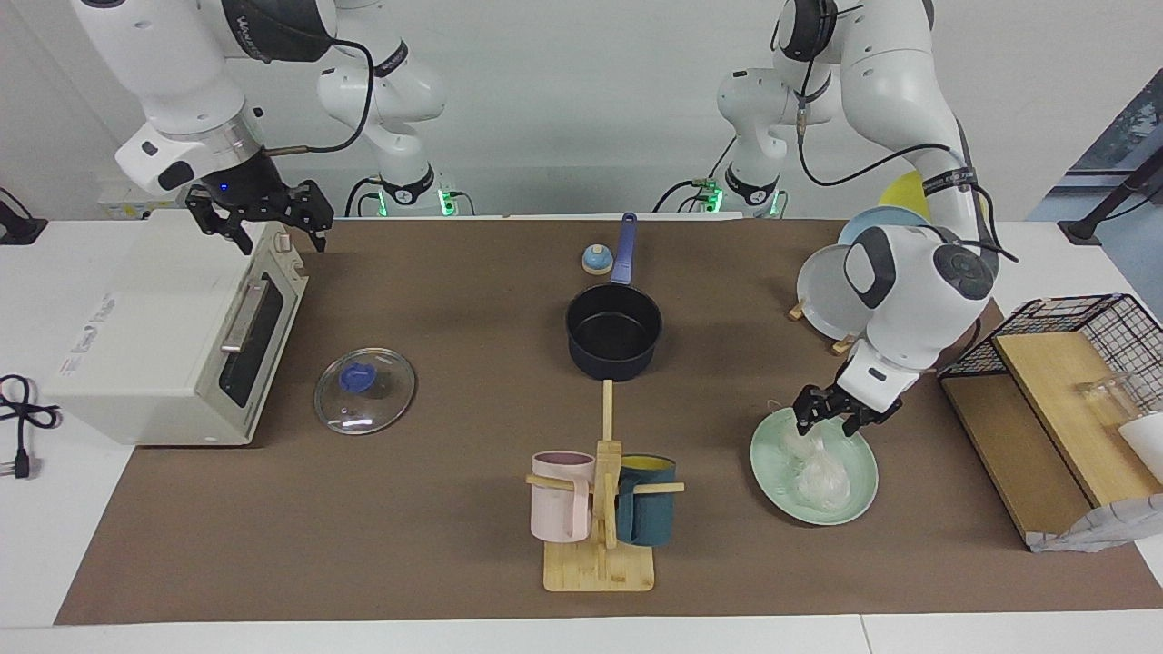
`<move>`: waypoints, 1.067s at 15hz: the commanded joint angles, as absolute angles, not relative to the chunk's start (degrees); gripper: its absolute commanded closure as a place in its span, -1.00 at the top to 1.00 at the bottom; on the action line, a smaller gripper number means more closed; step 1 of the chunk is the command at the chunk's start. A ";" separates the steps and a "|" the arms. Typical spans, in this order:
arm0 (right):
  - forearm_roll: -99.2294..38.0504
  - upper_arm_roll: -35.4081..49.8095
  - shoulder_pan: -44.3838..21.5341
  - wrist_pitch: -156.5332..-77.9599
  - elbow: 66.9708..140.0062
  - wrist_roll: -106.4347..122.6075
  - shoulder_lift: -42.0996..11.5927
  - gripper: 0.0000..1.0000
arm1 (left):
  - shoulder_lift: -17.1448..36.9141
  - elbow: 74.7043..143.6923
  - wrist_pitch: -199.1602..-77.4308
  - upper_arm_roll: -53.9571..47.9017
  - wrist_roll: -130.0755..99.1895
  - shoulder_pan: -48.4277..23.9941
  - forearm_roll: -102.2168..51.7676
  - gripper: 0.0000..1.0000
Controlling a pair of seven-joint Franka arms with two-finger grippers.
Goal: Transfer vermicelli from pot to plate
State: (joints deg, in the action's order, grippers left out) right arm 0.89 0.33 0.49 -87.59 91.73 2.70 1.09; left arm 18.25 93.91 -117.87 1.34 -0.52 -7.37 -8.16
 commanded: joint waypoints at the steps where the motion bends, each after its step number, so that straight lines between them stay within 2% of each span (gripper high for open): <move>1: 0.00 1.06 1.50 -85.87 90.18 1.93 0.18 1.00 | 11.09 93.61 -108.14 2.80 -2.37 -6.77 -8.01 1.00; 8: 0.00 -0.17 0.35 -85.61 90.18 1.58 0.35 1.00 | -3.15 94.04 -89.24 2.81 -4.04 -7.12 -2.81 1.00; 12: 0.09 -0.62 0.35 -85.08 90.18 1.67 0.62 1.00 | -4.92 94.92 -86.04 2.29 -7.38 -7.12 -2.81 1.00; 16: 0.09 -0.44 0.26 -85.78 90.26 1.67 0.44 1.00 | -2.91 91.24 -85.17 -2.81 -7.56 -3.34 -2.73 1.00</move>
